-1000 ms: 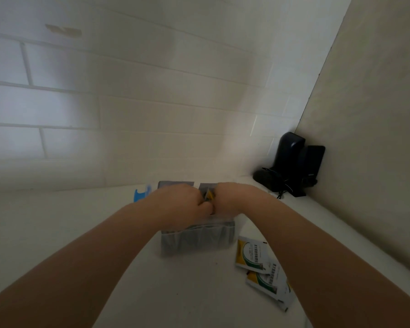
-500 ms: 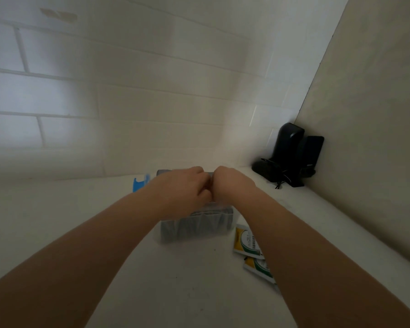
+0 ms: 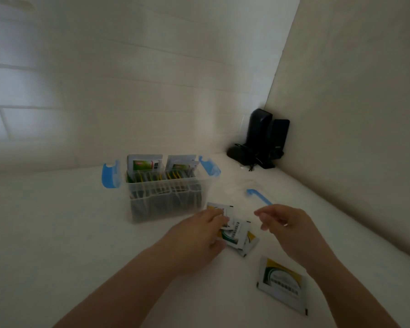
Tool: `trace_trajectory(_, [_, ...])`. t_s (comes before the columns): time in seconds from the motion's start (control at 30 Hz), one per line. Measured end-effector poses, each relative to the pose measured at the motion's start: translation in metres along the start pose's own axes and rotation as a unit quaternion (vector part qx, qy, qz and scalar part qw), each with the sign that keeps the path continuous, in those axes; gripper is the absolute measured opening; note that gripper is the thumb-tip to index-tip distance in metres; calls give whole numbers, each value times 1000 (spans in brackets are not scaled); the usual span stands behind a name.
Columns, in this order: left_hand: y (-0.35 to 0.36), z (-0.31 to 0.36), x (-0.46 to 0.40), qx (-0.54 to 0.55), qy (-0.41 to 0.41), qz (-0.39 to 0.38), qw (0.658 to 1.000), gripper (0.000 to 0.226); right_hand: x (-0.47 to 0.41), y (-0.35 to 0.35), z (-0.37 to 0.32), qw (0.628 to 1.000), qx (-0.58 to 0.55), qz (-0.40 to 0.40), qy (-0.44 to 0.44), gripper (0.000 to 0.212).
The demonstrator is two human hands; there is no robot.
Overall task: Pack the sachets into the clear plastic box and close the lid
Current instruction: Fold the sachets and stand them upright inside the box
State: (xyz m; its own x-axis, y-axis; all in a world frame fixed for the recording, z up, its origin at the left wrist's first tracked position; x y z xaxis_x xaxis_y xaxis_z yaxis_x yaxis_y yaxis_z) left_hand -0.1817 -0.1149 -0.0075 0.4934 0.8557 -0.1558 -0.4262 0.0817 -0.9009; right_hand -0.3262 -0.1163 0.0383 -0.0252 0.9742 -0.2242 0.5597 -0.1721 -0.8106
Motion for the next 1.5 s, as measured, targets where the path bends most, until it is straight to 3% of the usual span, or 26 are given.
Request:
trace_trajectory(0.1, [21,0,-3,-44,-23,-38,998,56,10,9,27,999,-26,22,27,23])
trace_trajectory(0.2, [18,11,9,-97,4,-14,995,47,14,26,31,1000,-10,-8,10,9])
trace_trajectory(0.3, [11,30,24,-85,67,19,994,39,15,32,23,1000,7,-19,-20,19])
trace_trajectory(0.4, [9,28,25,2,68,22,997,31,20,49,10,995,49,-61,-60,38])
trace_trajectory(0.47, [8,14,21,21,36,40,998,44,22,54,2,993,44,-61,-86,44])
trace_trajectory(0.57, [12,-15,20,28,-47,34,998,78,24,54,-6,993,-55,-48,-92,45])
trace_trajectory(0.63, [14,-20,20,63,-68,30,995,82,26,52,-12,986,-136,-49,-86,46])
trace_trajectory(0.7, [10,-17,20,112,-70,50,990,74,27,46,-16,976,-199,-42,-78,48])
trace_trajectory(0.87, [6,-23,20,302,-90,81,946,28,26,34,-17,961,-270,-17,-58,45])
trace_trajectory(1.0, [7,-20,18,344,-76,52,934,28,21,30,0,938,-347,1,-7,36])
trace_trajectory(1.13, [7,-21,18,350,-76,68,931,15,22,43,-2,898,-435,-62,10,32])
trace_trajectory(1.23, [2,-27,19,343,-82,87,932,6,21,40,-3,936,-345,-72,-13,23])
trace_trajectory(1.33, [-5,-41,22,345,-108,127,924,5,16,35,6,992,-92,-73,-36,17])
trace_trajectory(1.4, [-8,-49,24,338,-134,148,920,2,19,46,14,990,15,-132,-39,30])
trace_trajectory(1.5, [-6,-54,23,352,-151,154,911,8,23,59,17,982,40,-178,-56,52])
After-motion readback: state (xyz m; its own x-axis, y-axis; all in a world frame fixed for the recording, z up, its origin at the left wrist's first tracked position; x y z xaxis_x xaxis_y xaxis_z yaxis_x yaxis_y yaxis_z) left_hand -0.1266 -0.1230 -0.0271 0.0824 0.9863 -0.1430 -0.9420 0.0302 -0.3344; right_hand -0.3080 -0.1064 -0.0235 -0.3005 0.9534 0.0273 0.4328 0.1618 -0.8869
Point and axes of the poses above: each hand's wrist, its own x-axis away from the middle knuckle, its own y-axis out of the palm, z = x × y, the point moved 10 cm from there along -x, towards the middle knuckle, and after that the axes turned 5 degrees about x, right-handed, at the moved point
